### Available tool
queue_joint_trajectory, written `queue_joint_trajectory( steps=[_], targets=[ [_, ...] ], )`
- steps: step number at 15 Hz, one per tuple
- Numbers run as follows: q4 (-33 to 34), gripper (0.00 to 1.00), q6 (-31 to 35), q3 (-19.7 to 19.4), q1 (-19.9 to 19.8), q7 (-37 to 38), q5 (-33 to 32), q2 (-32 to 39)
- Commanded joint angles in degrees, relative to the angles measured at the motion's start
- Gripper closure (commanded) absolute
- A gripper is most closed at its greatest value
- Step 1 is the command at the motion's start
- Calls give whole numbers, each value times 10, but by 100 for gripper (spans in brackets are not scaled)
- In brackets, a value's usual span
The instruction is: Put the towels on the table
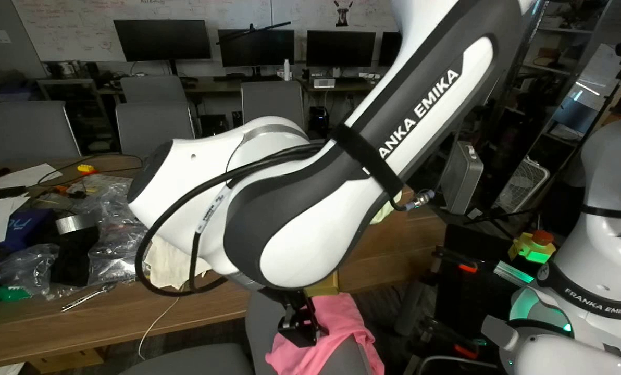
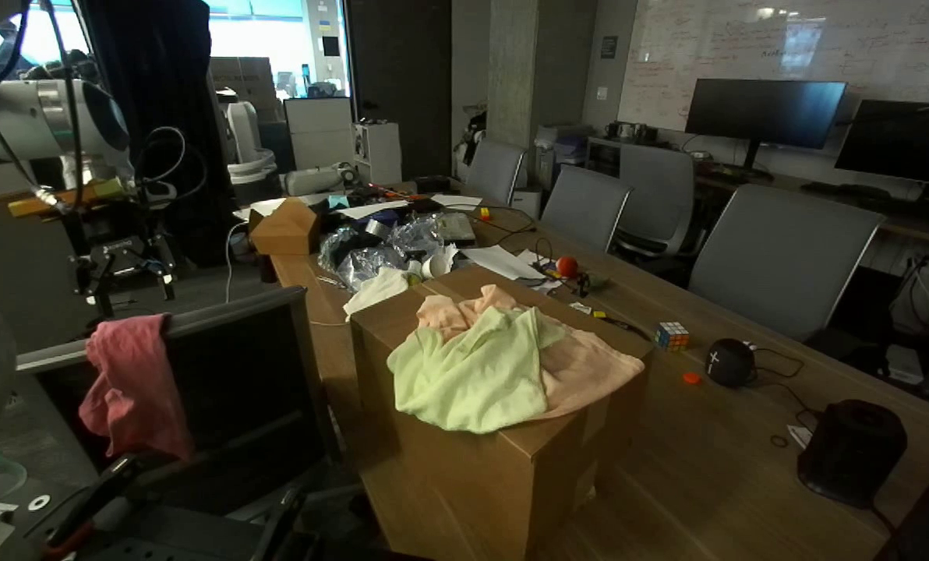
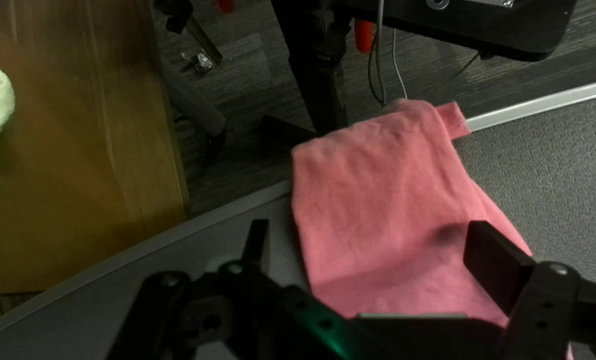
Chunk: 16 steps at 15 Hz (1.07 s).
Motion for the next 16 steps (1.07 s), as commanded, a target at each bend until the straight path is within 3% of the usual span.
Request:
queue_joint_trajectory(
  steps=[1,7,8,9,16],
  targets=[
    [3,0,3,-8,8,14,9,12],
    [3,0,-2,-14,6,12,9,30],
    [4,25,-3,-14,6,11,10,30],
    [4,27,-4,-14,6,11,10,29],
    [11,79,-9,-19,15,27,-3,28]
  ],
)
